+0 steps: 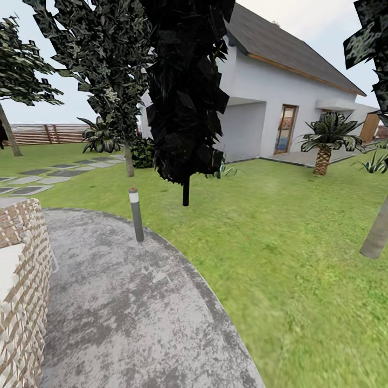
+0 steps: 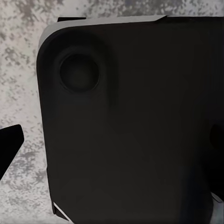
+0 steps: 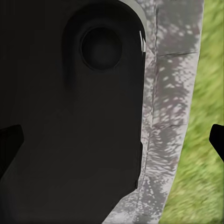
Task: In the garden, pick up the pesticide atomizer on the floor and spray pesticide onto both trees until each tree trunk is fully covered.
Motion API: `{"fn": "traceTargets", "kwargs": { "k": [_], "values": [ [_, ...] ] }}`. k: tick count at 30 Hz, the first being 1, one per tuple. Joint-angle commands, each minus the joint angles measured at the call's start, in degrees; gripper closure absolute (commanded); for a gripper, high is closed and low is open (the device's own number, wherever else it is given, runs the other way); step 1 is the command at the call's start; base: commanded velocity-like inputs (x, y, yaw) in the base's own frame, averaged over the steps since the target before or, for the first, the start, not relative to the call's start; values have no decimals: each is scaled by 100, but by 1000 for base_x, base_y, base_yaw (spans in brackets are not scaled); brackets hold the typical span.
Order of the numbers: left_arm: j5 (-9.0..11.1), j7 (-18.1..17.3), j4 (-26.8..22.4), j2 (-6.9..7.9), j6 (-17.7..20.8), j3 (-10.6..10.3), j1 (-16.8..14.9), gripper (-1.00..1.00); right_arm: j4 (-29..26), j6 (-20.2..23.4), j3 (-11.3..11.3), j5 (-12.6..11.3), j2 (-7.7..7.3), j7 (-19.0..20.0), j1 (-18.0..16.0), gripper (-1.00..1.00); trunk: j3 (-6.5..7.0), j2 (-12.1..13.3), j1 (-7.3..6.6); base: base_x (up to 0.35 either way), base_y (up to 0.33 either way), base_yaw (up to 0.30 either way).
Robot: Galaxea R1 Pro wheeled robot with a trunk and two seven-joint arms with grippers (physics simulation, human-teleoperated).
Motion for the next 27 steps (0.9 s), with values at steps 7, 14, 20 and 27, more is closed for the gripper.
{"fn": "traceTargets", "kwargs": {
  "k": [7,14,20,27],
  "values": [
    [1,-19,4,2,-17,2,-2,-100,-7,0,8,1,-1,-3,1,-100,-5,-3,0,0,0,6],
    [2,-19,4,3,-17,2,-3,-100,-7,0,11,1,-2,-3,1,-100,-5,-3,0,0,0,0],
    [4,-19,4,3,-17,2,-3,-100,-7,0,12,5,-9,-3,1,-100,-5,-3,0,0,0,0],
    [7,-19,4,1,-17,4,-3,-100,-15,0,-7,1,-13,-3,1,-100,-5,-3,0,0,0,33]
  ]
}}
